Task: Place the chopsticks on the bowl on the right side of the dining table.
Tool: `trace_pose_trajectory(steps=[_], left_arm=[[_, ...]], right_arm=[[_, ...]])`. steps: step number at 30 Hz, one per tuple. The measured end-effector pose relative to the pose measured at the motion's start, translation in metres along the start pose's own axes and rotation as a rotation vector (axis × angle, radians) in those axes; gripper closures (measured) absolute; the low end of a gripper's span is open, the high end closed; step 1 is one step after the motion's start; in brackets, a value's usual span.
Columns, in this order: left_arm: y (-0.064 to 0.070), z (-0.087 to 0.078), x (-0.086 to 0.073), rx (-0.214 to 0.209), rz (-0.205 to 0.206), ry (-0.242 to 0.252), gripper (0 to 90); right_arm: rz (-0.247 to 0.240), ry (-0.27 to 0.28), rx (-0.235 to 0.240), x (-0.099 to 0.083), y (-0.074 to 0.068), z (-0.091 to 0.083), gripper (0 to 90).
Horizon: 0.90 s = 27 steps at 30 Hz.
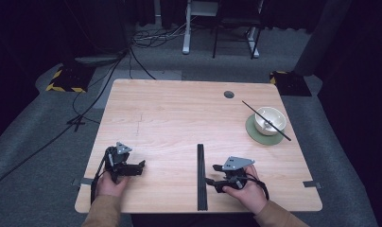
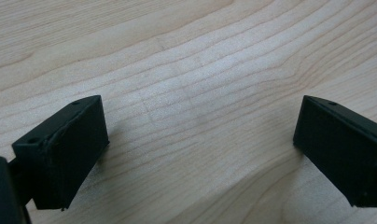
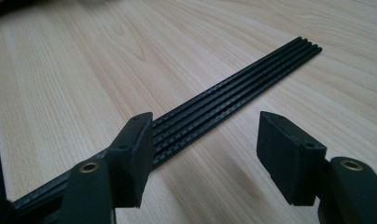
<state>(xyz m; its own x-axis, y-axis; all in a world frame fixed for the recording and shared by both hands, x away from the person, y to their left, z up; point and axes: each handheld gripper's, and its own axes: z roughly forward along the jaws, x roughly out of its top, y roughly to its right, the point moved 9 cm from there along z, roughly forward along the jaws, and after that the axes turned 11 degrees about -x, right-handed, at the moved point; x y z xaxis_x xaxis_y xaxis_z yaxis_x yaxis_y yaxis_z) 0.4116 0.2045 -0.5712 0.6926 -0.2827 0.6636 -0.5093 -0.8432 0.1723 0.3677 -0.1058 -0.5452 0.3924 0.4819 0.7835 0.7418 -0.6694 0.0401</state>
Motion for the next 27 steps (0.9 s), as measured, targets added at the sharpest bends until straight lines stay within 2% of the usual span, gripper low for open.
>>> trace_pose_trajectory(steps=[12,20,22,27], left_arm=[[0.000,0.000,0.000,0.000,0.001,0.001,3.3],[0.000,0.000,0.000,0.000,0.000,0.000,3.3],[0.000,0.000,0.000,0.000,0.000,0.000,3.3],[0.000,0.000,0.000,0.000,0.000,0.000,3.3]], right_arm=[[-0.033,-0.040,-0.009,-0.007,-0.009,0.006,37.8],[-0.047,-0.038,-0.008,-0.008,-0.010,0.008,37.8],[-0.035,-0.049,-0.012,-0.009,-0.011,0.008,37.8],[-0.049,-0.034,-0.013,-0.008,-0.012,0.009,37.8]])
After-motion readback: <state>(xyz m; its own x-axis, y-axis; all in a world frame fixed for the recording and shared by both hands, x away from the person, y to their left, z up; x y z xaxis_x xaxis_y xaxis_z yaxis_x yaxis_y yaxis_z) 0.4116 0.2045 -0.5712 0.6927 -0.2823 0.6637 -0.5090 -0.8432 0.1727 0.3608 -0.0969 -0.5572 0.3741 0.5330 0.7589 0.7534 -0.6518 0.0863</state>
